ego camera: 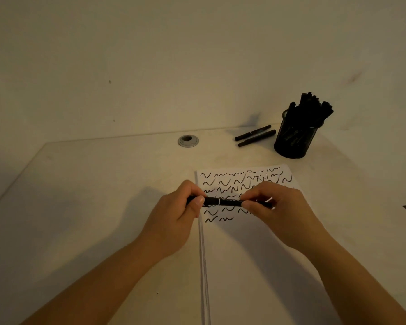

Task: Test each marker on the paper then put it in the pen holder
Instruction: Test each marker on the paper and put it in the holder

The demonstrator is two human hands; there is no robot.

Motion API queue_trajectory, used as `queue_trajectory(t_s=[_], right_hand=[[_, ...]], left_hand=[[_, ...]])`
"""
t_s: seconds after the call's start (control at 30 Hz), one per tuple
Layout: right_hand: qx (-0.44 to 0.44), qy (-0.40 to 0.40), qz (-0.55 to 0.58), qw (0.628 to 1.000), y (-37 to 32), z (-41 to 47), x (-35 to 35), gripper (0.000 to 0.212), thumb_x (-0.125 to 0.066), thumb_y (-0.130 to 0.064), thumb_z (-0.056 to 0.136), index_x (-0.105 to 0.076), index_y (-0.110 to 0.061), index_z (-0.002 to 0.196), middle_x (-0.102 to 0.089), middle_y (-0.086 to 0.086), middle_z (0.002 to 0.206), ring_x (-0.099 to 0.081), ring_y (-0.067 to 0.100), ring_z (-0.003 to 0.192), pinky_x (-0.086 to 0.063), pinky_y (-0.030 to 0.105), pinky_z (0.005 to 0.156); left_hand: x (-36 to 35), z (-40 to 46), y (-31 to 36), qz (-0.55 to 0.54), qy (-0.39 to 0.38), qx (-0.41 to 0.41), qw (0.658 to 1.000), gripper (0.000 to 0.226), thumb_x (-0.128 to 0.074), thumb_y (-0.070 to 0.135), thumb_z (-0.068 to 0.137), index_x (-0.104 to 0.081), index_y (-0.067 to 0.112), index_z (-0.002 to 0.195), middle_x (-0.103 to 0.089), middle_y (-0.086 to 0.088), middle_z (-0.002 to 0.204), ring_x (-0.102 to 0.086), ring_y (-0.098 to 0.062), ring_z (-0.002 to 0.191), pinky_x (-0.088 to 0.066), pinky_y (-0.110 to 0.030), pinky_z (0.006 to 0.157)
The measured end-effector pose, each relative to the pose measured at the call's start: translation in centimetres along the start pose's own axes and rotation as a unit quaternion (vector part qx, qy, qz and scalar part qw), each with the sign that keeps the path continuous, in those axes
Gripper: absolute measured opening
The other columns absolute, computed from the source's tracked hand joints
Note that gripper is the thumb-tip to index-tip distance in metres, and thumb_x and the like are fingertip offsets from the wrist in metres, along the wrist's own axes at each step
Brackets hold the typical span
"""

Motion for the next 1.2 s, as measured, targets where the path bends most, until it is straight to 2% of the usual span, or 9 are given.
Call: queue_trajectory(t_s=[0.13, 0.3, 0.47, 0.57, 0.63, 0.73, 0.87, 1.0, 1.2], right_hand=[[0.080, -0.047, -0.179, 0.979, -1.8, 1.0, 0.5, 0.016, -0.060, -0.036, 0.084, -0.064, -0.033, 0.099, -0.056, -0.020, 0.075, -0.051, 0.000, 0.070, -0.036, 0.009, 0.061], [0.123, -0.023, -0.223, 0.967, -2.5, 2.3, 1.9, 0.025, -0.054, -0.040, 0.087, -0.062, -0.029, 0.107, -0.057, -0.014, 0.084, -0.042, 0.003, 0.076, -0.033, 0.014, 0.062], [0.065, 0.011, -0.206, 0.976, -0.8, 4.1, 4.5, 0.020, -0.056, -0.036, 0.087, -0.060, -0.028, 0.104, -0.042, -0.019, 0.076, -0.042, 0.002, 0.072, -0.033, 0.012, 0.062], [0.036, 0.057, -0.189, 0.980, 0.6, 5.6, 7.0, 0.015, -0.057, -0.033, 0.086, -0.060, -0.026, 0.100, -0.045, -0.020, 0.078, -0.048, 0.003, 0.078, -0.043, 0.020, 0.070], [0.014, 0.106, -0.148, 0.983, 1.4, 6.8, 9.1, 0.014, -0.058, -0.030, 0.087, -0.059, -0.025, 0.100, -0.052, -0.015, 0.081, -0.053, 0.004, 0.076, -0.044, 0.019, 0.066], [-0.009, 0.188, -0.082, 0.979, 2.3, 8.4, 12.4, 0.013, -0.059, -0.023, 0.087, -0.056, -0.023, 0.100, -0.052, -0.020, 0.078, -0.050, -0.005, 0.067, -0.034, 0.009, 0.056], [-0.016, 0.279, -0.013, 0.960, 2.9, 9.8, 16.0, 0.018, -0.060, -0.020, 0.086, -0.048, -0.023, 0.099, -0.058, -0.016, 0.083, -0.056, -0.005, 0.076, -0.040, 0.006, 0.052], [0.007, 0.345, 0.042, 0.938, 3.2, 10.5, 17.4, 0.039, -0.061, -0.016, 0.086, -0.040, -0.027, 0.117, -0.062, -0.007, 0.093, -0.057, -0.013, 0.077, -0.039, -0.001, 0.053], [0.027, 0.346, 0.006, 0.938, 3.7, 11.4, 17.3, 0.064, -0.062, -0.012, 0.085, -0.025, -0.038, 0.131, -0.061, -0.007, 0.097, -0.058, -0.006, 0.077, -0.042, -0.001, 0.054]], left_hand=[[-0.6, 2.4, 2.3, 0.033, -0.034, -0.037, 0.998, 0.013, -0.041, 0.028, 0.094, -0.049, 0.030, 0.084, -0.053, 0.011, 0.059, -0.044, -0.006, 0.050, -0.032, -0.018, 0.048], [-1.8, 5.2, 5.6, 0.097, -0.047, -0.103, 0.989, 0.006, -0.043, 0.028, 0.093, -0.044, 0.031, 0.088, -0.054, 0.007, 0.062, -0.047, -0.008, 0.056, -0.037, -0.024, 0.051], [-2.2, 8.5, 6.6, 0.033, -0.023, -0.103, 0.994, 0.012, -0.040, 0.046, 0.091, -0.042, 0.035, 0.097, -0.058, 0.010, 0.067, -0.053, -0.005, 0.057, -0.045, -0.025, 0.054], [-2.9, 11.4, 5.4, 0.007, -0.047, -0.047, 0.998, 0.035, -0.030, 0.055, 0.087, -0.049, 0.029, 0.100, -0.059, 0.013, 0.070, -0.058, -0.002, 0.069, -0.053, -0.035, 0.071], [-3.7, 13.7, 3.9, 0.070, -0.087, -0.009, 0.994, 0.034, -0.033, 0.050, 0.091, -0.052, 0.026, 0.104, -0.063, 0.011, 0.086, -0.059, -0.008, 0.079, -0.052, -0.038, 0.077], [-5.0, 17.2, 1.9, 0.214, -0.123, 0.012, 0.969, 0.029, -0.042, 0.043, 0.092, -0.053, 0.026, 0.113, -0.060, 0.007, 0.108, -0.056, -0.010, 0.090, -0.045, -0.028, 0.074], [-6.7, 21.0, 0.8, 0.313, -0.119, -0.005, 0.942, 0.031, -0.046, 0.042, 0.090, -0.051, 0.025, 0.116, -0.056, 0.005, 0.112, -0.055, -0.014, 0.091, -0.046, -0.031, 0.074], [-8.5, 23.3, -0.1, 0.379, -0.114, -0.033, 0.918, 0.036, -0.047, 0.042, 0.090, -0.050, 0.022, 0.120, -0.054, 0.000, 0.115, -0.055, -0.020, 0.099, -0.045, -0.033, 0.074], [-10.2, 24.2, -1.7, 0.430, -0.115, -0.039, 0.895, 0.032, -0.046, 0.039, 0.090, -0.053, 0.017, 0.113, -0.055, -0.005, 0.107, -0.055, -0.025, 0.094, -0.039, -0.032, 0.065]])
Point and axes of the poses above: each hand's wrist, its own z-axis towards the middle knuckle, its own x-axis out of the back of the hand, y = z × x, the point moved 5 cm from there along z, towards the middle knuckle
